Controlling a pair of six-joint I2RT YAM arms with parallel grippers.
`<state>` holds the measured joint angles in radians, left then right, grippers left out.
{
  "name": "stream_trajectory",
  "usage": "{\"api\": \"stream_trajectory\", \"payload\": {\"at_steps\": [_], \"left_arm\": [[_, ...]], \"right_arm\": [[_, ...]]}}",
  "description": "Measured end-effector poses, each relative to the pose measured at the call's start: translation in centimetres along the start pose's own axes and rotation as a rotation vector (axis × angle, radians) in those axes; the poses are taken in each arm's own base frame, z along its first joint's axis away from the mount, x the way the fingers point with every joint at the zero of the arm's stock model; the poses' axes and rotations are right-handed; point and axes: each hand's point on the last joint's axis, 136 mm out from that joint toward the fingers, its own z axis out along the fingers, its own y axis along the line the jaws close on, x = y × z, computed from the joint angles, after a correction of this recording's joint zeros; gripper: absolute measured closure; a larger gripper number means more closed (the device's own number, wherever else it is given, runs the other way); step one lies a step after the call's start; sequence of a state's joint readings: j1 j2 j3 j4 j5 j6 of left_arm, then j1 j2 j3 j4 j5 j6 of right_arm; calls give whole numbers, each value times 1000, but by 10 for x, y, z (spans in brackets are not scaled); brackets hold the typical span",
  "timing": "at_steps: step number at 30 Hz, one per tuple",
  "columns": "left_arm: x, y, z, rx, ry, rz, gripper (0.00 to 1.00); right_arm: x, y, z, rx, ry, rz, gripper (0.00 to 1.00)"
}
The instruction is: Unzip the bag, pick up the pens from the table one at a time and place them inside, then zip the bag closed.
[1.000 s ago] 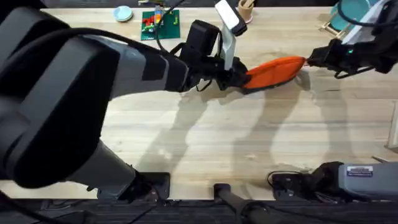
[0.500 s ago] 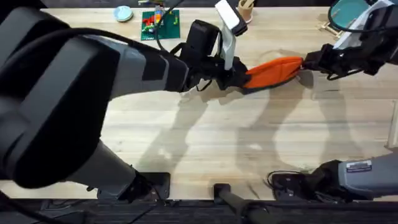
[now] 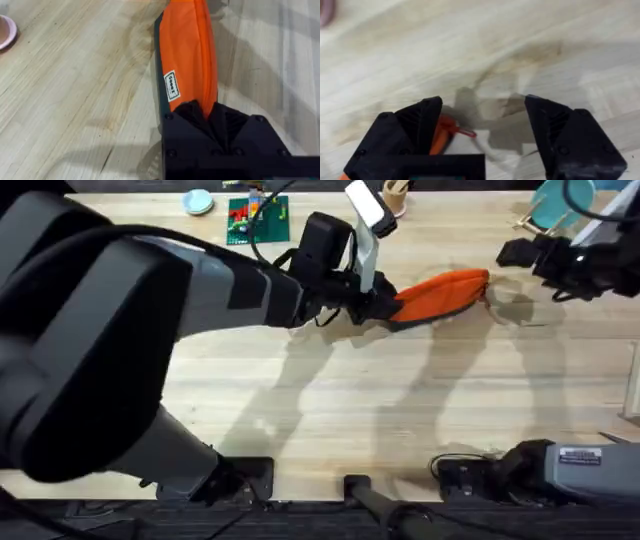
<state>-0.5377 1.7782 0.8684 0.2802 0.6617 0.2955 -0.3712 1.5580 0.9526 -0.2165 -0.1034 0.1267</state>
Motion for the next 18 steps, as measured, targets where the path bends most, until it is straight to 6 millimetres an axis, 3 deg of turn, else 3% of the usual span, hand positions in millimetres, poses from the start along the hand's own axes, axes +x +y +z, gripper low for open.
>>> {"api": "stream_trajectory", "payload": {"at_steps": [6,11,15,18], "left_arm": [[0,0,0,0,0,0,959],[0,0,0,0,0,0,934],[1,0,0,2,4,-3,830],[3,0,0,2,10,-8,491]], "right_arm": [[-21,26,-34,-118,-89,-20,5],[-18,35,-48,-165,-83,-23,5],[-12,37,-48,-174,-56,-18,5],[-10,37,-48,-176,-50,-16,5]]}}
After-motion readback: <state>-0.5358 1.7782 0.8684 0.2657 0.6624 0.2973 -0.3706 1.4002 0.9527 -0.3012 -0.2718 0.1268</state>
